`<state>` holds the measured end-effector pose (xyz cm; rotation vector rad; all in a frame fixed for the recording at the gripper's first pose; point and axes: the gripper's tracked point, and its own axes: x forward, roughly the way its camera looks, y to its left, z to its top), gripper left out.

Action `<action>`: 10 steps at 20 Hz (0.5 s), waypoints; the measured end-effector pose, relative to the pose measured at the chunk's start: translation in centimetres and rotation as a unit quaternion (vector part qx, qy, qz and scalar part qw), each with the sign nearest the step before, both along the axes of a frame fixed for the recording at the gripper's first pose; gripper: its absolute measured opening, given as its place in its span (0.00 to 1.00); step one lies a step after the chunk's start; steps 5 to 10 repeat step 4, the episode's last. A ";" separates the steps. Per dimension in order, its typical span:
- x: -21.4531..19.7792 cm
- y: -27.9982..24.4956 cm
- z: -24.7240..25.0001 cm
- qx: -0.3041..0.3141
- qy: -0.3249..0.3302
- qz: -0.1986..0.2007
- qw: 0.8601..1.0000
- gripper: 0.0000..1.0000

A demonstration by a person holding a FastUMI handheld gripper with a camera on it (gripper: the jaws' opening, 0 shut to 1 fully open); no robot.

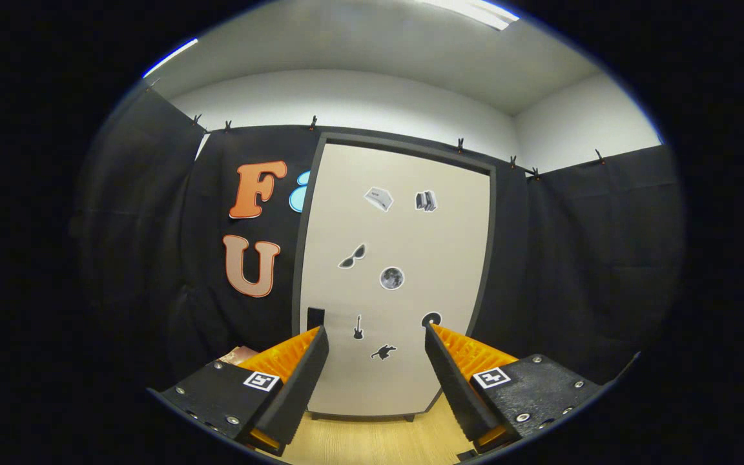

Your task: Open the shoe cabinet door, grab the shoes and put them into the shoe cabinet, then close the shoe cabinet door.

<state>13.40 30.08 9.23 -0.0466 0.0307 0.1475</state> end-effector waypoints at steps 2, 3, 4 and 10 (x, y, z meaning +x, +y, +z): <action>-1.4 -1.1 0.6 0.004 -0.004 -0.010 1.000 0.93; -1.9 -1.7 0.9 0.004 -0.008 -0.016 1.000 0.93; -2.3 -2.2 1.0 0.004 -0.012 -0.022 1.000 0.93; -2.3 -2.2 1.0 0.004 -0.012 -0.022 1.000 0.93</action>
